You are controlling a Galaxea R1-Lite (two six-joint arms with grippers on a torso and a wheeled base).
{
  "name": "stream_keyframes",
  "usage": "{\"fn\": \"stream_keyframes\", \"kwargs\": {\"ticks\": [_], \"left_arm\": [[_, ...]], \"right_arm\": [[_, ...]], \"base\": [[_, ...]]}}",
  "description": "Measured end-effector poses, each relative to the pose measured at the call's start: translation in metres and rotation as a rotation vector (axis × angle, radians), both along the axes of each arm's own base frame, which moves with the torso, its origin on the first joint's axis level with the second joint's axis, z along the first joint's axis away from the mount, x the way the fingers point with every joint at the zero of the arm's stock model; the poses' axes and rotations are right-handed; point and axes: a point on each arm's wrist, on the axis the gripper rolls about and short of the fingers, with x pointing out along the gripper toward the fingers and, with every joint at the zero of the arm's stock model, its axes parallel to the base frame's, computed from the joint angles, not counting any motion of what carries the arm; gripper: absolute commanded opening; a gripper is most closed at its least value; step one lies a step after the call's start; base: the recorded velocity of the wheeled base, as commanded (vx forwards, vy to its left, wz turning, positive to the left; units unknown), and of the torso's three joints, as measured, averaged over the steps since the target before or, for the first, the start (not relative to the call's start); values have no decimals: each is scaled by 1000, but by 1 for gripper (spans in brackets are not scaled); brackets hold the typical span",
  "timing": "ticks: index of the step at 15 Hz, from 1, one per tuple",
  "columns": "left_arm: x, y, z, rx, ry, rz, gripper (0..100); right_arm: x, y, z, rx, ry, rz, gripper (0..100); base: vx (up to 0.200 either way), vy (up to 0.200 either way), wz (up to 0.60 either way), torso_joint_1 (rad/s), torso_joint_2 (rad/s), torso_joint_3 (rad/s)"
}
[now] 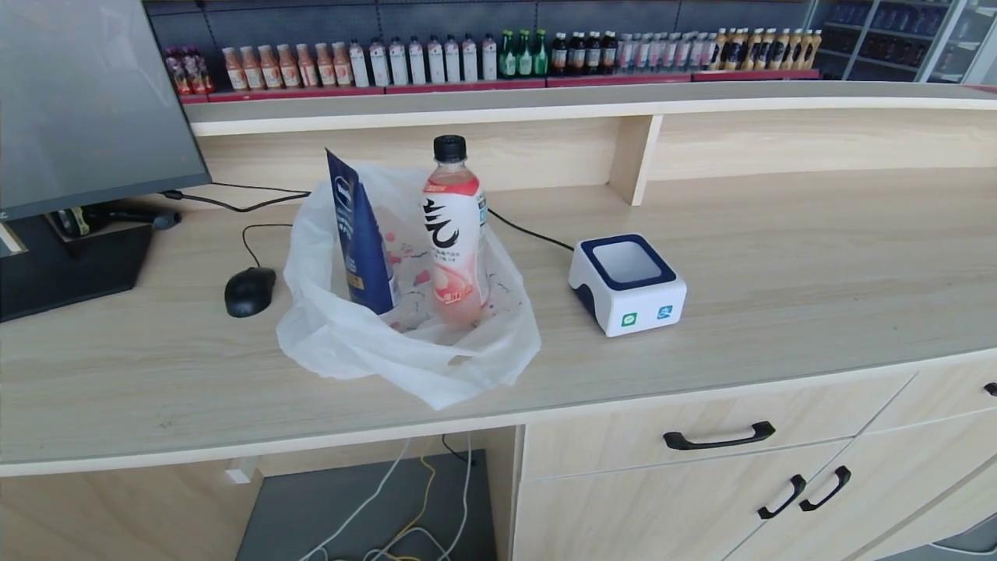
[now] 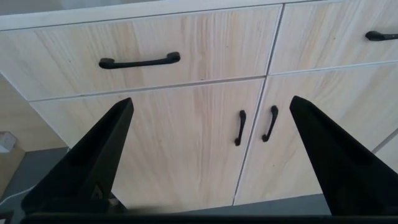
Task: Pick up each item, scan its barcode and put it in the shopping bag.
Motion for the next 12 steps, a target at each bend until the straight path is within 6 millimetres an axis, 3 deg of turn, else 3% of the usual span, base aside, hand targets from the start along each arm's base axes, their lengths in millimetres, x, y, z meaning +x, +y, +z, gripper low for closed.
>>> {"fn": "stream_keyframes", "kwargs": {"ticks": [7, 12], "left_arm": [[0, 0, 0, 0, 0, 1, 100], [0, 0, 0, 0, 0, 1, 100]], "right_arm": [[0, 0, 0, -4, 1, 0, 100], [0, 0, 0, -4, 0, -1, 100]], "base": [[0, -200, 0, 5, 2, 3], [0, 0, 0, 0, 0, 0]]}}
